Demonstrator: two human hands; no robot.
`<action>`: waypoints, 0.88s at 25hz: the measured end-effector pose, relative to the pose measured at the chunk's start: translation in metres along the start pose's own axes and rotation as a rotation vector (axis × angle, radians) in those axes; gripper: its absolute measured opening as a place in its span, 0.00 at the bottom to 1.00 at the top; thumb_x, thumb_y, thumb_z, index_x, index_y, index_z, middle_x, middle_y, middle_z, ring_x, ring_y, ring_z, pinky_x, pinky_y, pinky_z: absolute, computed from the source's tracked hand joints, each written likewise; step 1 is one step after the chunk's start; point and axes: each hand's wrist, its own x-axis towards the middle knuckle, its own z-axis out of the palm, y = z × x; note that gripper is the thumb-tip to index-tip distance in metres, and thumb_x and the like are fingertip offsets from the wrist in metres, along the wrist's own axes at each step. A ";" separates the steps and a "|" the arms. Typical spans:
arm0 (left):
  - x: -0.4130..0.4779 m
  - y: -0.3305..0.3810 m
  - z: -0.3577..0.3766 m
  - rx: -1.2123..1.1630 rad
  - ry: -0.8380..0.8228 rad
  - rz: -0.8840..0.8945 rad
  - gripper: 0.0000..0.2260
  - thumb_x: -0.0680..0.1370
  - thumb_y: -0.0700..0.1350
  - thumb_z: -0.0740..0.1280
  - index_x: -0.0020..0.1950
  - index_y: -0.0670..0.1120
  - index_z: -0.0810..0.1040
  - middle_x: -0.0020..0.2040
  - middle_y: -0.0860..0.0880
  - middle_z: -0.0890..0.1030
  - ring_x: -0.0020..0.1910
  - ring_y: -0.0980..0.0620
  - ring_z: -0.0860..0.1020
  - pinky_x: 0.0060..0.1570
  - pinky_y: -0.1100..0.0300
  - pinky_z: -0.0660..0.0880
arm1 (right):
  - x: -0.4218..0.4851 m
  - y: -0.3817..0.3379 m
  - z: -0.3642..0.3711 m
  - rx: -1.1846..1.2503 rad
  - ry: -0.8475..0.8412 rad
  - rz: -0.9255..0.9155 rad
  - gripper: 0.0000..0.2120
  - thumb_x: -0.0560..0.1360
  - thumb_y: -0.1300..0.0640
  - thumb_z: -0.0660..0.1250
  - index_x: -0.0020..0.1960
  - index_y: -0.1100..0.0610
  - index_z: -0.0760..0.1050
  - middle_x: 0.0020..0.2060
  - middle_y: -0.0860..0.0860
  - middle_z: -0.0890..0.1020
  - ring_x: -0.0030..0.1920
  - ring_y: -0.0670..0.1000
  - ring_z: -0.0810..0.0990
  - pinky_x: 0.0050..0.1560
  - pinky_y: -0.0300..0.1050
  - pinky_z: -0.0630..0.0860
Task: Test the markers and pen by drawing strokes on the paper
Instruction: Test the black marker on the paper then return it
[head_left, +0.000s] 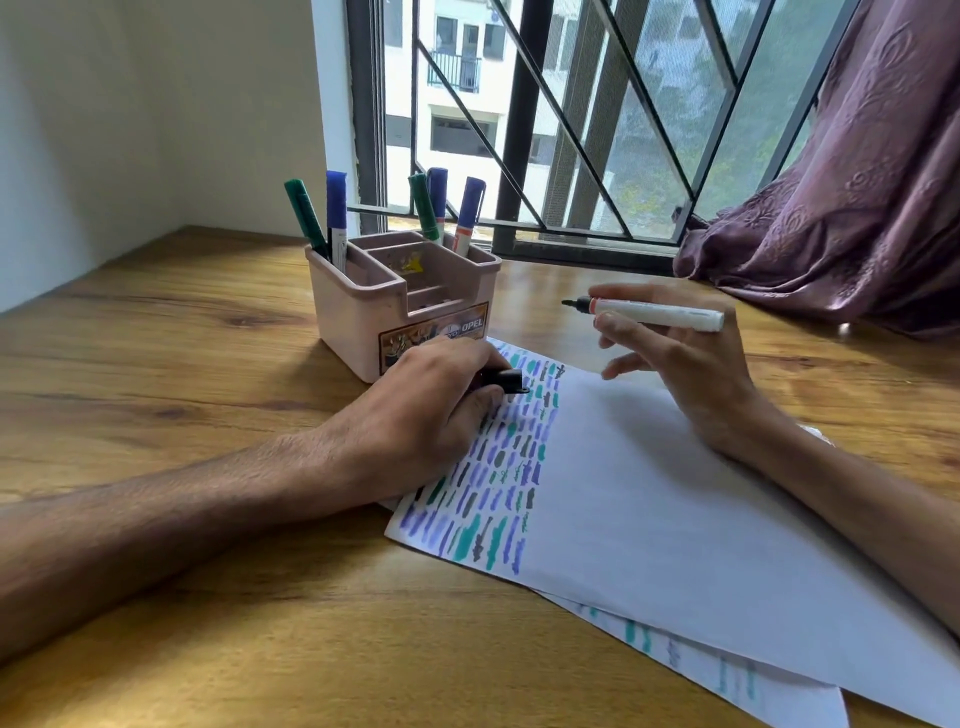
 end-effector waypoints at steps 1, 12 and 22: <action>0.000 0.000 0.000 -0.021 0.008 -0.016 0.13 0.83 0.46 0.64 0.67 0.51 0.76 0.59 0.56 0.79 0.51 0.63 0.75 0.45 0.74 0.70 | -0.001 -0.002 0.000 0.032 -0.041 0.007 0.09 0.78 0.66 0.72 0.58 0.65 0.84 0.43 0.59 0.86 0.40 0.55 0.83 0.36 0.49 0.84; 0.003 -0.003 -0.003 -0.177 0.046 -0.081 0.12 0.83 0.45 0.64 0.66 0.52 0.76 0.59 0.58 0.81 0.58 0.61 0.79 0.55 0.67 0.77 | -0.018 -0.021 0.011 0.186 -0.287 0.006 0.11 0.71 0.59 0.70 0.44 0.68 0.82 0.34 0.62 0.82 0.31 0.58 0.78 0.29 0.47 0.74; 0.000 -0.001 -0.001 -0.136 0.077 -0.009 0.13 0.82 0.44 0.65 0.66 0.52 0.77 0.58 0.59 0.83 0.58 0.62 0.79 0.57 0.64 0.77 | -0.018 -0.020 0.011 0.135 -0.324 0.010 0.09 0.76 0.64 0.69 0.50 0.70 0.82 0.40 0.66 0.84 0.36 0.59 0.82 0.30 0.48 0.77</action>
